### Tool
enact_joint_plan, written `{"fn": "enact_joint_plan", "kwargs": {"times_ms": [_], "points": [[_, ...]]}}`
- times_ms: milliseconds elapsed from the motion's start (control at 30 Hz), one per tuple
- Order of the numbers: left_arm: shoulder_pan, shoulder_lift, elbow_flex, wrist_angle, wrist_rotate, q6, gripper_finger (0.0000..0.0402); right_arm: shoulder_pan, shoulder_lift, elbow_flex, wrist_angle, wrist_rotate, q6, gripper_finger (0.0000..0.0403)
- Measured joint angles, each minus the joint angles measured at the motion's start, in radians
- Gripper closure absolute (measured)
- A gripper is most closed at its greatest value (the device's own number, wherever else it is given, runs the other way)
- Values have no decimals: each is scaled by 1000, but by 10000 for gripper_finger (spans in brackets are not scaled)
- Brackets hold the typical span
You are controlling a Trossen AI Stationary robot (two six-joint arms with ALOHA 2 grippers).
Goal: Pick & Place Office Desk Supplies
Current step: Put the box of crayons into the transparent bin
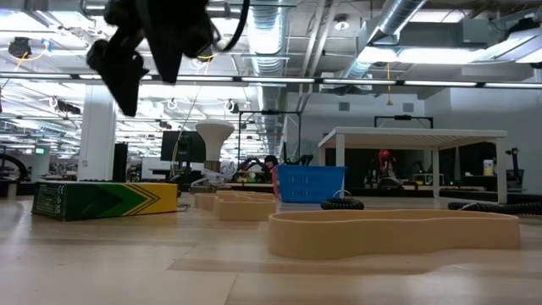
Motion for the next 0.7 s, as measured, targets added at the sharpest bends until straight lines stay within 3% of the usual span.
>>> {"fn": "enact_joint_plan", "kwargs": {"times_ms": [367, 700], "points": [[-1, 0, -112, -4, -17, -16, 2, 0, 0, 0, -35, -1, 40, 179], [-31, 21, -118, 62, -51, -66, 2, 0, 0, 0, -56, -1, 63, 179]]}}
